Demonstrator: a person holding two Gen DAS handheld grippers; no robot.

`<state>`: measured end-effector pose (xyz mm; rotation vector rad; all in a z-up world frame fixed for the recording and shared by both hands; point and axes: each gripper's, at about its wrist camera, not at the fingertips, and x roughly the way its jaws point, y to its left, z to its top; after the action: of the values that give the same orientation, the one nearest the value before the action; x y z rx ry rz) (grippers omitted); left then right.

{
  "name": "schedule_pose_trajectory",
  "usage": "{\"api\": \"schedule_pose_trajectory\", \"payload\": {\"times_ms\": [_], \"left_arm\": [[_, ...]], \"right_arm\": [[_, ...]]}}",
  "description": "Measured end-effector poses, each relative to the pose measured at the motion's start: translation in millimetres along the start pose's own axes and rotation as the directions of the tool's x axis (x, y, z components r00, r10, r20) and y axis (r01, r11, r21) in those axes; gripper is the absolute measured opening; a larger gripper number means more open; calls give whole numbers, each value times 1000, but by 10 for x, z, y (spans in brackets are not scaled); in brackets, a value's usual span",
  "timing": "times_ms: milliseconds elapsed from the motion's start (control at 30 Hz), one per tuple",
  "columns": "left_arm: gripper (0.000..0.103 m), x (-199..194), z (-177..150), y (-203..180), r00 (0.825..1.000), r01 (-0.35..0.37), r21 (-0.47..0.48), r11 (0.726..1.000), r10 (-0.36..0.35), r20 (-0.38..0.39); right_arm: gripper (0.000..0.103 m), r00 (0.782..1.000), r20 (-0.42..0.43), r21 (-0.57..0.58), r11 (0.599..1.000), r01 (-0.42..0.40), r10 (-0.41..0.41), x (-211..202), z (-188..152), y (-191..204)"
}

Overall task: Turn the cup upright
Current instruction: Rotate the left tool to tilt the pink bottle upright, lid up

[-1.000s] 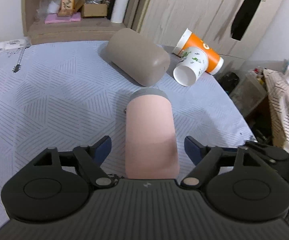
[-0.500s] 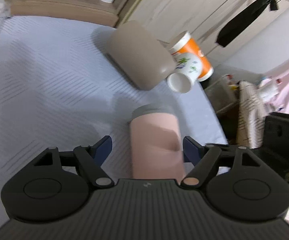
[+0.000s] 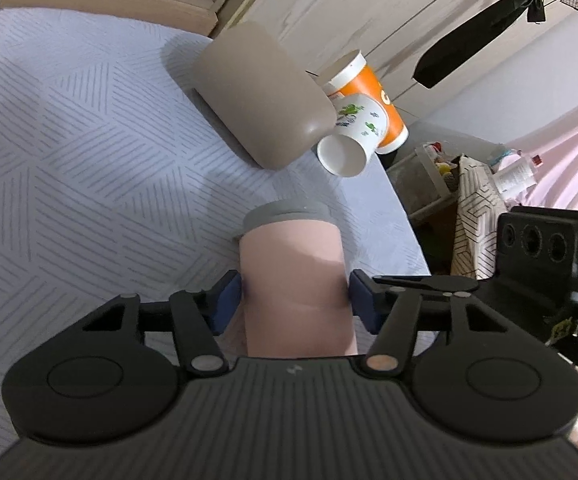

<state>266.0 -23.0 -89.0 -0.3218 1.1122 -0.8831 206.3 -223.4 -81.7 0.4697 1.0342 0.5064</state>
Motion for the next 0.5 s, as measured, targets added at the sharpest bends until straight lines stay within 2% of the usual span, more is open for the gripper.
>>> {"api": "schedule_pose_trajectory", "payload": {"times_ms": [133,233,500], "left_arm": [[58,-12,-54,-3,1000,7,20,1000,-8,15],[58,-23,-76,46,999,23,-11,1000,-23,25],[58,-127,-196,-76,998,6,56,998,-9,56]], "right_arm": [[83,1000,11,-18,1000,-5,6,-21,-28,-3],[83,1000,27,-38,999,-5,6,-28,-57,7],[83,999,43,-136,990,38,-32,-54,-145,190]]}}
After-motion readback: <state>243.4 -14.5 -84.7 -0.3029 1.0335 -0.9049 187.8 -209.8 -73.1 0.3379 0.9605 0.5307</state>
